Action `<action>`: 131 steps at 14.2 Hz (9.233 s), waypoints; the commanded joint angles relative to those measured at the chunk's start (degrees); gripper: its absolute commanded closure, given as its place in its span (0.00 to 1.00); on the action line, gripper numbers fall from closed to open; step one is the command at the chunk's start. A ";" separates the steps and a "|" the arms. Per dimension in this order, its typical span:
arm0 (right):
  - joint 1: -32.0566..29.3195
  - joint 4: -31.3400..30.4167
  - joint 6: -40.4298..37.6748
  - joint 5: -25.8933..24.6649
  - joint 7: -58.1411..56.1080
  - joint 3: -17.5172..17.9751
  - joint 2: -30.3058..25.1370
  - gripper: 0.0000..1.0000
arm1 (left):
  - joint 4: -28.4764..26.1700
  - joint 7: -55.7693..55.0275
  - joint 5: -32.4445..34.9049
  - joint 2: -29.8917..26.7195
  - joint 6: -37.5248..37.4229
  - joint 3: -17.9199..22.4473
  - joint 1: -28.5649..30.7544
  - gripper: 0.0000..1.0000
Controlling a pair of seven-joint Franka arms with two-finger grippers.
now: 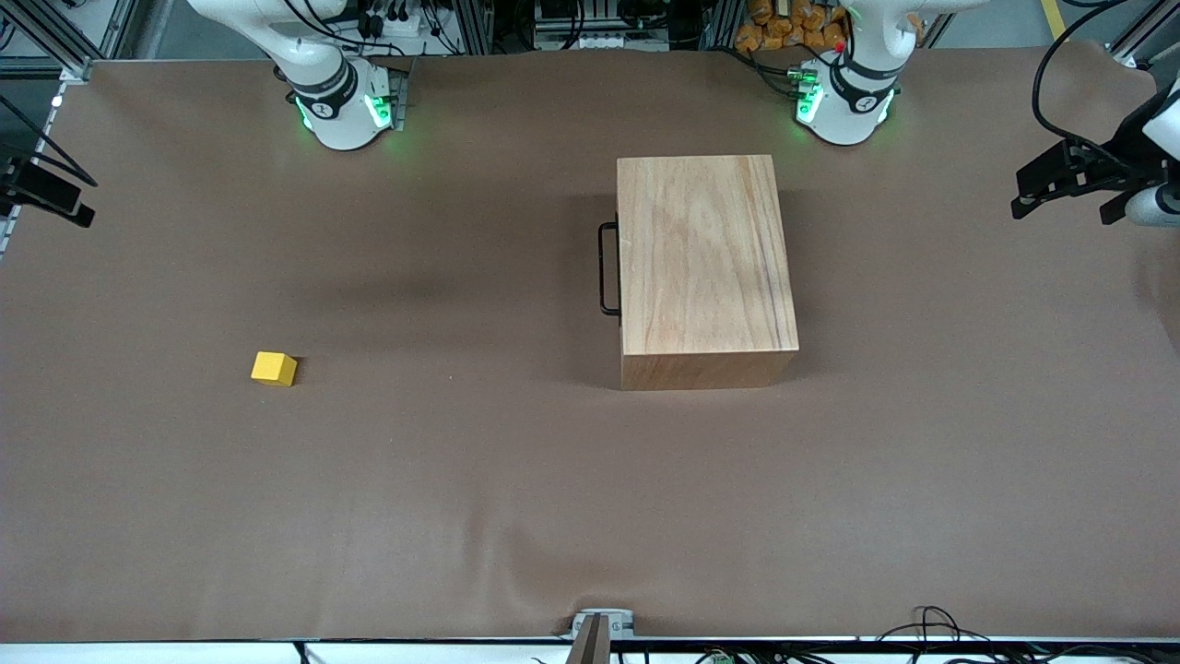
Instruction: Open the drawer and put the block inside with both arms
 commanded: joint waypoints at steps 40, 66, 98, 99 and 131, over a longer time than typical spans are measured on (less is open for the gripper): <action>-1.43 -1.87 4.27 1.99 -1.58 0.53 2.24 0.00 | 13.58 -70.02 9.64 36.27 19.00 -6.66 -47.21 0.00; -0.99 -1.25 3.38 1.73 -6.85 0.88 2.86 0.00 | 13.14 -58.16 11.66 44.80 25.95 3.30 -55.85 0.00; -1.60 -8.90 15.68 1.82 -11.93 0.62 7.51 0.00 | 13.67 -65.98 10.43 47.00 47.75 0.23 -58.67 0.00; -1.69 -8.81 17.17 1.73 -14.21 0.53 8.47 0.00 | 13.67 -65.90 10.43 47.00 48.10 -0.30 -58.58 0.00; -1.60 -29.99 56.73 6.56 -14.32 1.06 29.84 0.25 | 12.18 -44.48 6.30 22.14 17.36 -1.80 -34.43 0.00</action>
